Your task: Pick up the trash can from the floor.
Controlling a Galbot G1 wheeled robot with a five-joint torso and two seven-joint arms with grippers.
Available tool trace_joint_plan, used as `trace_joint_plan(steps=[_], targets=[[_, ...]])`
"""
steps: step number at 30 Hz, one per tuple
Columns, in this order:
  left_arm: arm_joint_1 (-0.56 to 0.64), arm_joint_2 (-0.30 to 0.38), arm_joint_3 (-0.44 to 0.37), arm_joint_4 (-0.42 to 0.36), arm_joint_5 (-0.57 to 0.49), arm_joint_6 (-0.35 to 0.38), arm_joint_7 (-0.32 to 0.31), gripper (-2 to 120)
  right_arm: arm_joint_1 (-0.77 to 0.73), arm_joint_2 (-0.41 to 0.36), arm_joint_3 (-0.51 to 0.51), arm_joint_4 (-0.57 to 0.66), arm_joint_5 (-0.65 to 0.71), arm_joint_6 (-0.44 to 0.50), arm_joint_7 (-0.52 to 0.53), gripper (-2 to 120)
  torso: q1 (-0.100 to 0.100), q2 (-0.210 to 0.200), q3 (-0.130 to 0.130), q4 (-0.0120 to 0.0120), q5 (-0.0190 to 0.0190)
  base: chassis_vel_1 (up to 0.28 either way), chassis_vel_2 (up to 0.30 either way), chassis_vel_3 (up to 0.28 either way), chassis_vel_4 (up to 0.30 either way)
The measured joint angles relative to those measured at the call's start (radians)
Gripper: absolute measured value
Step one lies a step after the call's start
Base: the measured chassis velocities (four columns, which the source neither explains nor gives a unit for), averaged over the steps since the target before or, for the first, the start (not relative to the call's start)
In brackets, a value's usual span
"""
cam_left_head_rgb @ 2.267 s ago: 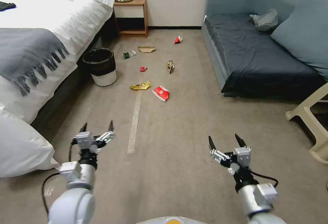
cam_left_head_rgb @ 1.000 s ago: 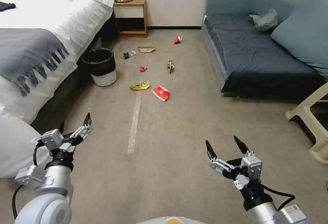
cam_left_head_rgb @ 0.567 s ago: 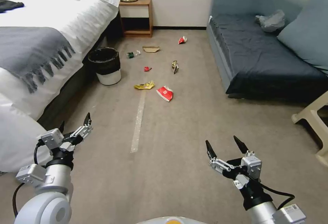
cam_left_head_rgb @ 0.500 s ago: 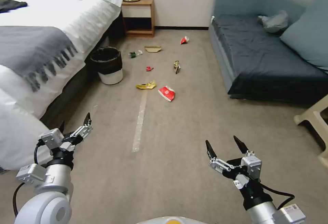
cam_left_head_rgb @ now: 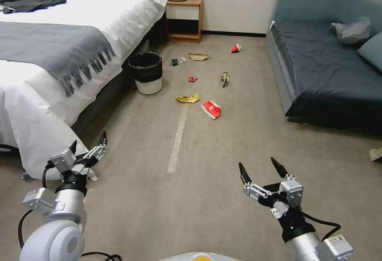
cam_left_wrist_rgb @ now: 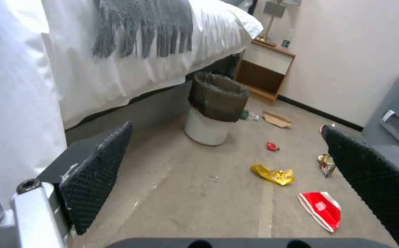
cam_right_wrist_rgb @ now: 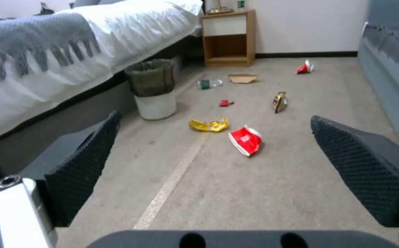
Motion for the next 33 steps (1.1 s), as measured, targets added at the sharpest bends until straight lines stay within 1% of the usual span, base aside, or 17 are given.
trace_joint_plan(steps=[8,14,33], targets=[[0.005,-0.004,-0.001,0.0,0.0,0.0,0.0,100,0.002,0.0,0.0,-0.002,0.001,0.0,-0.004,100,0.0,0.0,0.0,0.0,0.0,0.0,0.0,0.0,0.0],[0.008,-0.003,-0.004,-0.004,0.001,0.0,0.002,100,0.014,0.0,-0.001,-0.016,0.008,0.03,-0.039,100,0.0,0.0,0.0,0.0001,0.0,0.0,0.0,0.0,0.0],[0.024,-0.003,-0.007,-0.019,0.002,-0.009,0.008,100,0.007,0.0,-0.007,-0.014,0.014,0.05,-0.047,100,0.0,0.0,0.0,0.0001,0.0,0.0,0.0,0.0,0.0]])
